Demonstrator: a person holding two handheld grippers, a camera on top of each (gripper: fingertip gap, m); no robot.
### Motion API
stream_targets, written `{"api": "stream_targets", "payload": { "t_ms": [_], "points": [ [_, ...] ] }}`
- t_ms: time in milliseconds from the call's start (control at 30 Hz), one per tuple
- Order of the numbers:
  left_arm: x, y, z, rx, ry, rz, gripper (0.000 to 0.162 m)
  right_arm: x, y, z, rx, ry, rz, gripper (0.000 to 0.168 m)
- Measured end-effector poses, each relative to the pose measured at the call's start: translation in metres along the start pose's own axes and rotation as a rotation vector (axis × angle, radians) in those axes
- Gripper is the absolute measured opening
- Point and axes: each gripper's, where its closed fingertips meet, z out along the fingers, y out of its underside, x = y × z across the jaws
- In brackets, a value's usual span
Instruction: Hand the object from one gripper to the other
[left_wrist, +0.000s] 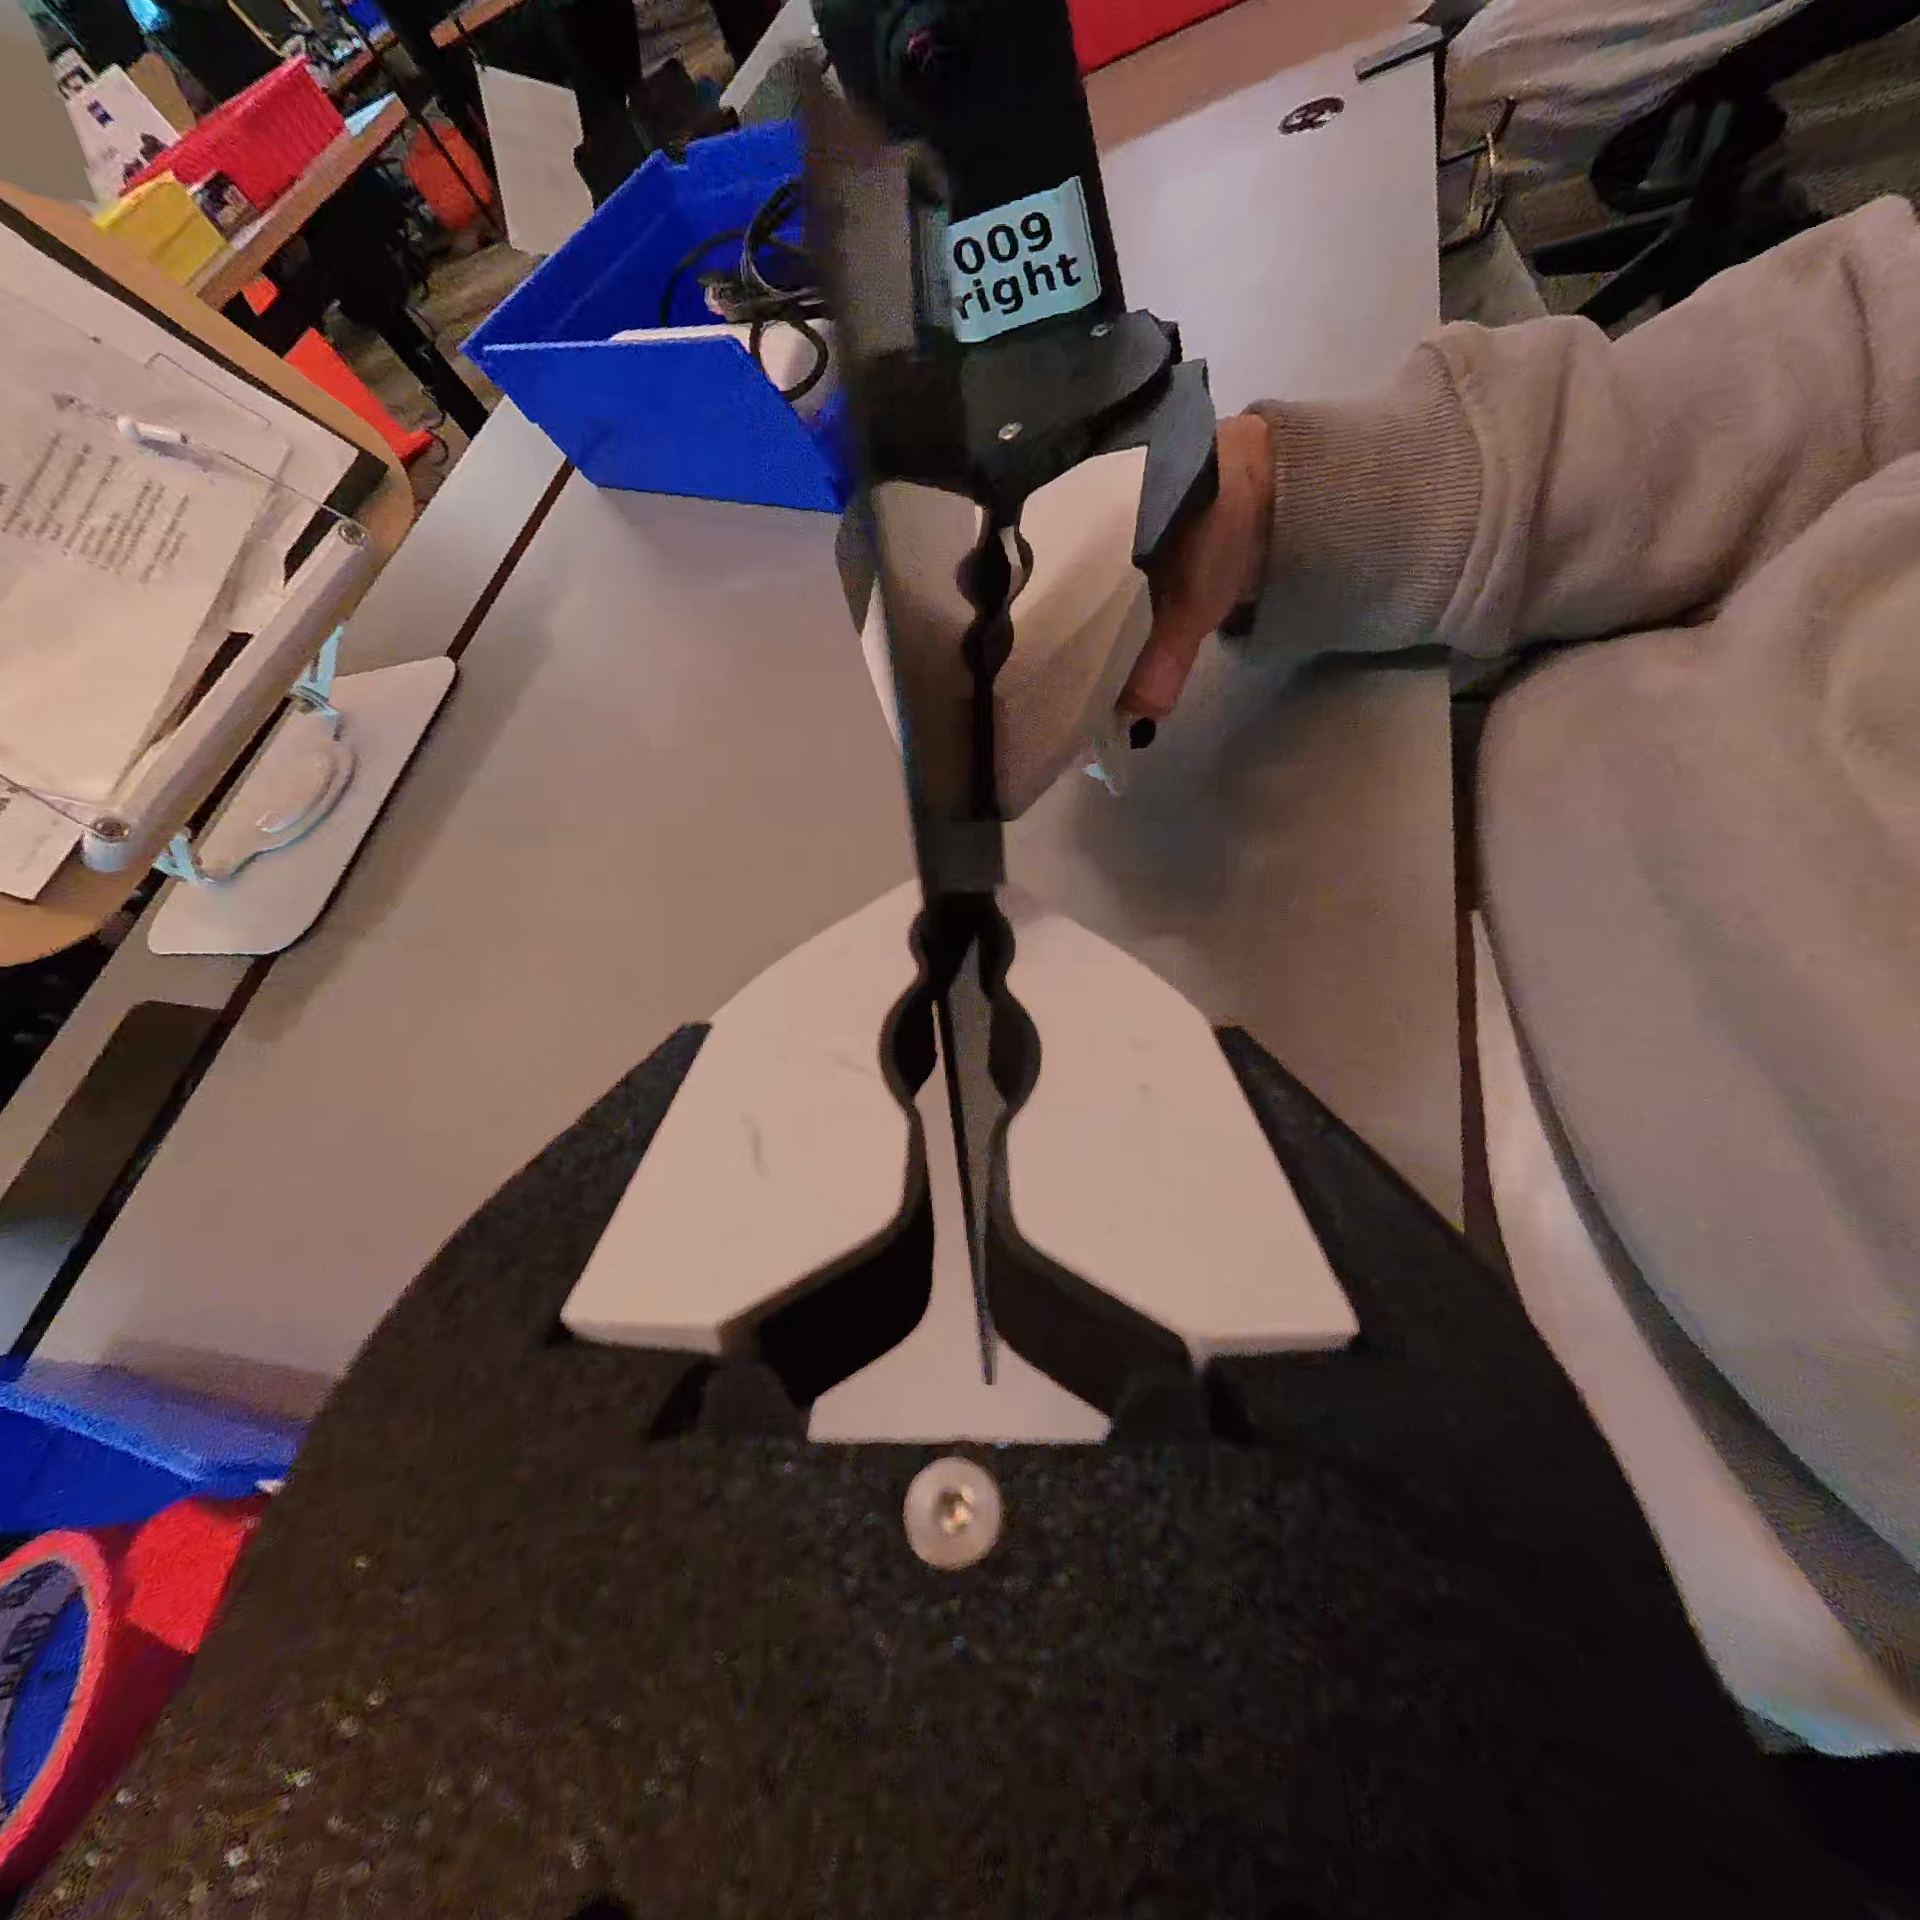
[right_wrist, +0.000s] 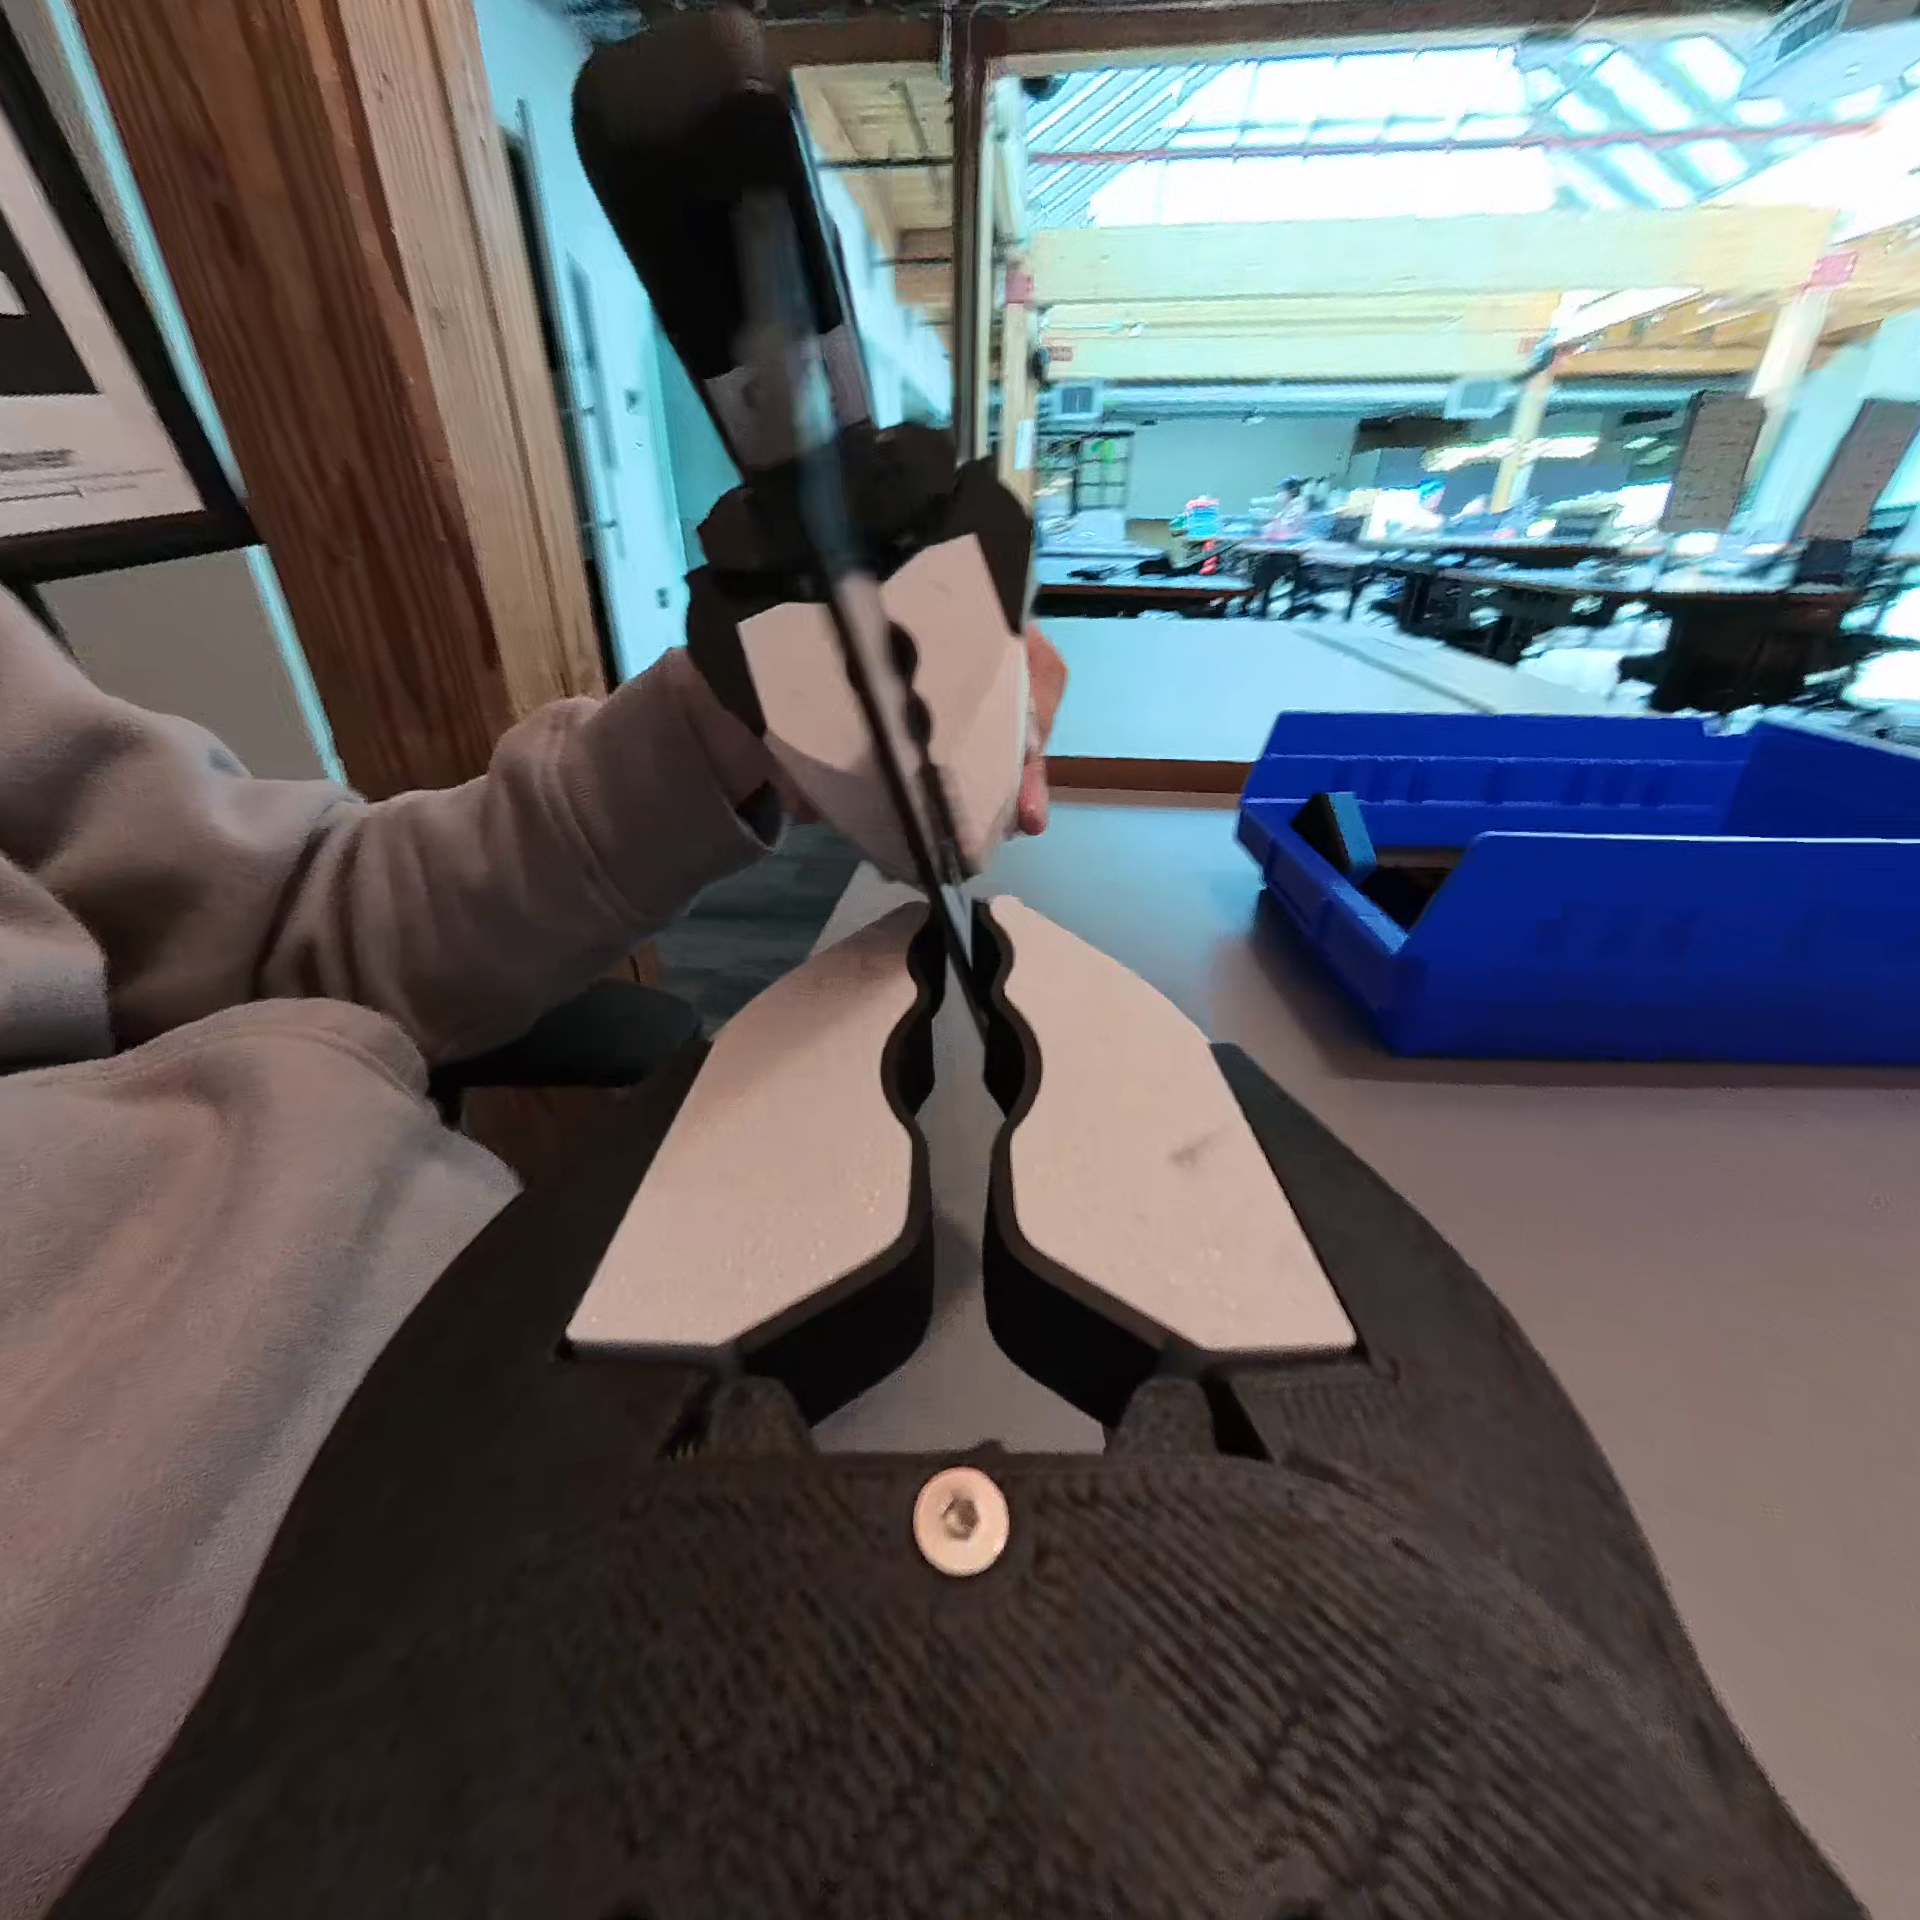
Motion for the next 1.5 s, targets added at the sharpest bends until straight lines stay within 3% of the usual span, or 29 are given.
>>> {"api": "stream_targets", "payload": {
  "t_ms": [67,167,233,333,400,567,800,900,933,1067,1167,1300,1500],
  "points": [
    [-0.005,-0.004,0.0,0.011,-0.016,-0.046,0.002,0.008,-0.006,-0.001,0.046,0.068,-0.026,0.007],
    [-0.02,-0.011,-0.001,0.087,-0.093,-0.117,0.002,0.033,-0.016,-0.007,0.114,0.279,-0.098,0.039],
    [-0.048,-0.022,-0.004,0.236,-0.237,-0.287,0.002,0.043,-0.018,-0.009,0.108,0.391,-0.173,0.067],
    [-0.072,-0.037,-0.007,0.537,-0.307,-0.583,0.001,0.052,-0.014,-0.004,0.054,0.503,-0.264,0.087],
    [-0.073,-0.037,0.001,0.628,-0.312,-0.643,0.001,0.057,-0.007,0.001,-0.016,0.557,-0.316,0.089],
    [-0.066,-0.043,0.013,0.674,-0.326,-0.625,0.001,0.072,0.009,-0.002,-0.191,0.687,-0.472,0.094],
    [-0.062,-0.052,0.013,0.696,-0.35,-0.574,0.002,0.077,0.004,-0.01,-0.246,0.758,-0.568,0.091],
    [-0.055,-0.059,0.009,0.7,-0.282,-0.505,0.006,0.065,0.002,-0.005,-0.192,0.642,-0.49,0.09],
    [-0.052,-0.064,0.005,0.712,-0.246,-0.464,0.015,0.059,0.001,-0.001,-0.157,0.579,-0.439,0.09],
    [-0.038,-0.072,-0.011,0.677,-0.133,-0.337,0.081,0.029,0.005,0.012,-0.078,0.299,-0.241,0.09],
    [-0.024,-0.072,-0.024,0.654,0.024,-0.336,0.106,-0.002,0.008,0.02,-0.063,0.089,-0.169,0.089],
    [0.0,-0.072,-0.034,0.661,0.256,-0.37,0.112,-0.032,0.014,0.026,-0.081,-0.096,-0.152,0.089],
    [-0.002,-0.072,-0.032,0.663,0.17,-0.273,0.103,-0.029,0.025,0.027,-0.144,-0.087,-0.141,0.084]
  ]
}}
